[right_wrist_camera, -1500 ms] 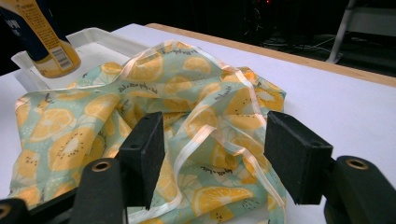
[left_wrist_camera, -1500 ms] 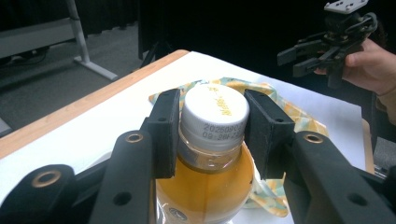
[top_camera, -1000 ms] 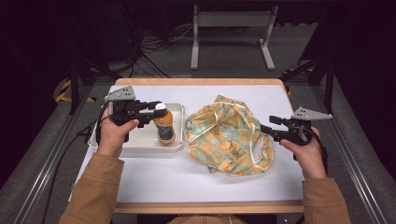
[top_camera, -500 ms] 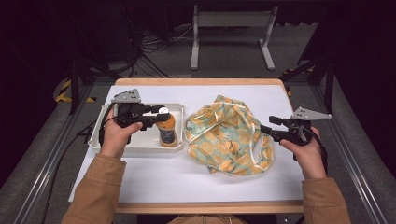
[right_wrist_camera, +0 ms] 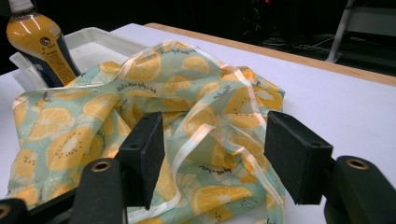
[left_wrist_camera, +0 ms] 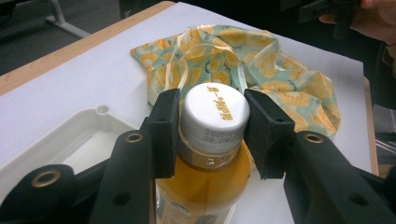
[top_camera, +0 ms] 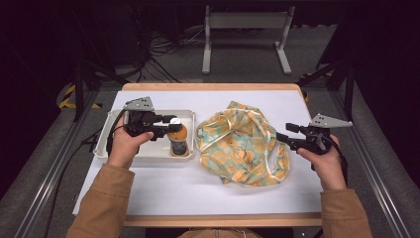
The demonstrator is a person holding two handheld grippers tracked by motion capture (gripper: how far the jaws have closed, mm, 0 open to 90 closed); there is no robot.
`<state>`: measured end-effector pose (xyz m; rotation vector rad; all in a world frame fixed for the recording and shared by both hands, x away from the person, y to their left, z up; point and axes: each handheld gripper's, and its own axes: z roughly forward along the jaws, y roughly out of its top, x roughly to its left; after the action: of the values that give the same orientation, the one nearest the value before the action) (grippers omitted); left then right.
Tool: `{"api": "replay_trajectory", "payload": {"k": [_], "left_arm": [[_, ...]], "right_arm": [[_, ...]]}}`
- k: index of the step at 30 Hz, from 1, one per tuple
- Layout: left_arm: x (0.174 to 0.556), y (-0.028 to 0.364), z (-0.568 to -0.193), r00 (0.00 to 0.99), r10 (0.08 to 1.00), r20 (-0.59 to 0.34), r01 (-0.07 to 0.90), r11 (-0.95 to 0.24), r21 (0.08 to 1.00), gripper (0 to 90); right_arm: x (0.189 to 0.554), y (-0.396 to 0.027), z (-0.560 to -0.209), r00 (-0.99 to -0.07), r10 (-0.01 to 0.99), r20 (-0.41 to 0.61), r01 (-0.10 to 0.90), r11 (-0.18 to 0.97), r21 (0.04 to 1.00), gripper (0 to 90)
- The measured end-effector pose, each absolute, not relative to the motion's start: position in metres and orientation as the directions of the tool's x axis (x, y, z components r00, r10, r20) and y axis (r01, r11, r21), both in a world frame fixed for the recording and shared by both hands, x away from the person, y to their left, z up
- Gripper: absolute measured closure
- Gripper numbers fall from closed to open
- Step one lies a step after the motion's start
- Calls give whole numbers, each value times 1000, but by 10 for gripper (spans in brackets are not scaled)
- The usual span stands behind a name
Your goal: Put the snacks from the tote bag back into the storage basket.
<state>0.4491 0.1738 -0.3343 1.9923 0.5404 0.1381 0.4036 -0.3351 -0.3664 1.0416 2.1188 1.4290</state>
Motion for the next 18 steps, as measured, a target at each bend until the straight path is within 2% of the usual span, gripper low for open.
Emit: {"api": "replay_trajectory", "payload": {"k": [18], "left_arm": [[443,171,-333,907,407,-111,295,-424,857,576]], "right_arm": [[404,-335,-367,-651,753,93,369,207,906,382]]}}
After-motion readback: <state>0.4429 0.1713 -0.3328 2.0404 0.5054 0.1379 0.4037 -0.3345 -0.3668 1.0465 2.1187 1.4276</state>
